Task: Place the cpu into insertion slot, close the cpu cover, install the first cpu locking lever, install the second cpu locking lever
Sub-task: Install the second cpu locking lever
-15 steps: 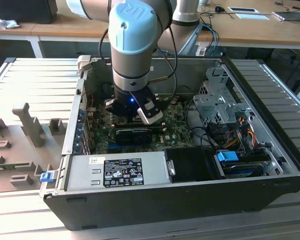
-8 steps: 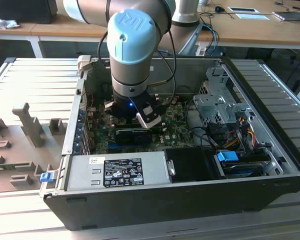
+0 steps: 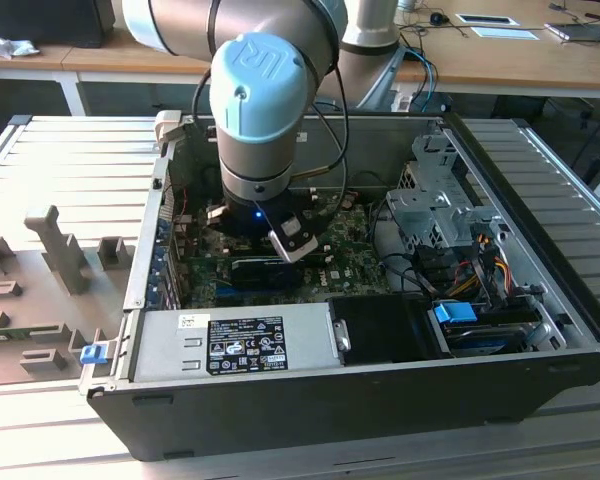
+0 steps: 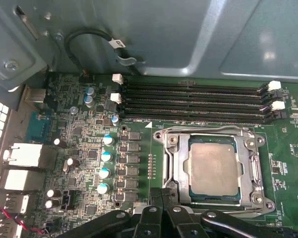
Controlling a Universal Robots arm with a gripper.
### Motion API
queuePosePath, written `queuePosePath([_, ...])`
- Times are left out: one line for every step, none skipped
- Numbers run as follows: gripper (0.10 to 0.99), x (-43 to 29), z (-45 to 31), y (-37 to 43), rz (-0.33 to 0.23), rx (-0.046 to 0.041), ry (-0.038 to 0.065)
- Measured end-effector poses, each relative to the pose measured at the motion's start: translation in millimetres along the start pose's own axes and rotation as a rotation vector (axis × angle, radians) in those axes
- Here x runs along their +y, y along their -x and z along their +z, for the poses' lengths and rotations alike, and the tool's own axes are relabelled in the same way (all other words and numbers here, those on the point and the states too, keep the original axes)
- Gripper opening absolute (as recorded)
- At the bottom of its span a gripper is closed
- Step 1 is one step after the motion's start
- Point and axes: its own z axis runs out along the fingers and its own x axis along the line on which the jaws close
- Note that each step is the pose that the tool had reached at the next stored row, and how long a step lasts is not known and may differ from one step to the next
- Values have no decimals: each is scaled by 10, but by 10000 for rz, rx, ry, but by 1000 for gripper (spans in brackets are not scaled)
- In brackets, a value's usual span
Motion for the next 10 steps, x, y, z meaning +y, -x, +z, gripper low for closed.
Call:
queuePosePath([106,15,-41,0,0,2,3])
queuePosePath([106,25,-70,0,1,2,5])
queuePosePath([106,42,-117,1,1,2,5])
queuePosePath([106,52,-144,1,2,2,5])
queuePosePath([106,63,-176,2,1,3,4])
queuePosePath([106,78,-216,2,1,4,2])
queuePosePath([106,89,-243,3,1,2,5])
queuePosePath([106,97,-267,3,1,3,4])
queuePosePath([106,109,-301,3,1,2,5])
queuePosePath([106,114,-315,3,2,3,4])
